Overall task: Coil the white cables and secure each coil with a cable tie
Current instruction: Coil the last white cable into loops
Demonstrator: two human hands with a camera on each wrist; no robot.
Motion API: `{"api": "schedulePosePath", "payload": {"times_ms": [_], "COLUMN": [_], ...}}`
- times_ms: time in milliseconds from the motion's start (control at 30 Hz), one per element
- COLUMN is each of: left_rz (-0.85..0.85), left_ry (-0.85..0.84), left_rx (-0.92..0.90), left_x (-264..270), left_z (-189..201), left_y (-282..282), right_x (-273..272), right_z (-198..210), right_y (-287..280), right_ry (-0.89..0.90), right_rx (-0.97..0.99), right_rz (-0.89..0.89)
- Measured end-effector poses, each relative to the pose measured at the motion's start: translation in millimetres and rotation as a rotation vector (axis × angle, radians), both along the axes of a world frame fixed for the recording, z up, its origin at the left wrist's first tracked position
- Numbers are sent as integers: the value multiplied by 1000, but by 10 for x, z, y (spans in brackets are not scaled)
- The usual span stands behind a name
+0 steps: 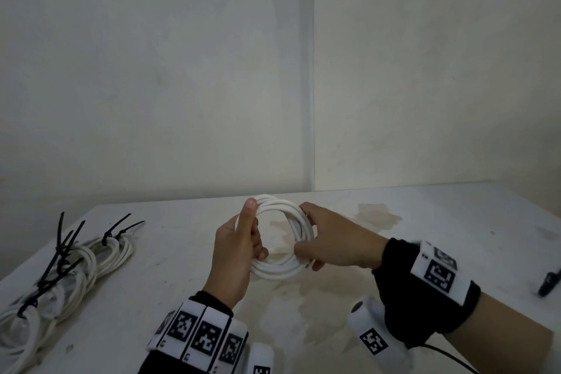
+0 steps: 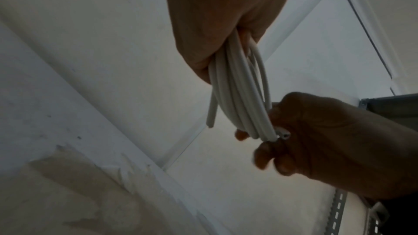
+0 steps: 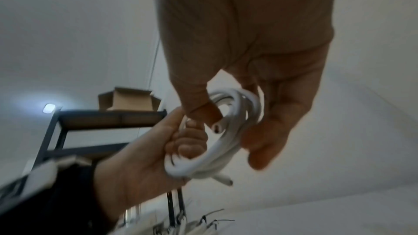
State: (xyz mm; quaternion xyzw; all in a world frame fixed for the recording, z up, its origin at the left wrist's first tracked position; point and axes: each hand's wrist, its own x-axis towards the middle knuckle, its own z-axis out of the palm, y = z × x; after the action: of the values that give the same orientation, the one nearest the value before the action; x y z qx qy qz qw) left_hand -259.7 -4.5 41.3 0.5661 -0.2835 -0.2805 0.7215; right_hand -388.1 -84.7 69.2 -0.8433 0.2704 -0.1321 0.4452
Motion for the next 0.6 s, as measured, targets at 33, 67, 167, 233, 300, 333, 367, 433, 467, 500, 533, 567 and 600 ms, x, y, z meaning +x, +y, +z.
{"api": "schedulePosePath", "payload": {"times_ms": [33,67,167,233,300,333,367,433,467,500,533,567,600], "left_rz": [18,35,68,72,67,70,76,76,69,59,48,35,23], "left_ry": [-5,-12,-24,0,31,38,46,63,65,64,64,66,77], "left_rx": [-2,-4,-8,-8,-12,-14,-18,-35,-37,-33,-28,-25,-25], "left_x": [8,13,29,30,32,42,58,96,99,94,83,72,57], "left_z": [2,4,-12,-24,-34,-31,-28,-5,6,12,15,13,2], "left_y": [-6,-8,-13,-10,-14,-12,-5,-3,-7,-7,-3,2,11], "right_x": [0,-7,-26,-24,-25,-30,-36,-54,-67,-78,-78,-71,-61], "right_z": [-6,-19,-46,-42,-33,-25,-21,-9,-7,-7,-16,-26,-47], "right_y": [24,37,50,41,24,24,35,41,29,13,-9,-32,-50], "right_ry": [30,65,105,78,69,69,71,75,78,84,93,101,97], "right_rx": [-67,-121,-144,-123,-130,-131,-129,-130,-128,-123,-116,-119,-135], "right_rz": [-36,-65,-65,-41,-25,-16,-9,2,3,6,8,5,-8]}}
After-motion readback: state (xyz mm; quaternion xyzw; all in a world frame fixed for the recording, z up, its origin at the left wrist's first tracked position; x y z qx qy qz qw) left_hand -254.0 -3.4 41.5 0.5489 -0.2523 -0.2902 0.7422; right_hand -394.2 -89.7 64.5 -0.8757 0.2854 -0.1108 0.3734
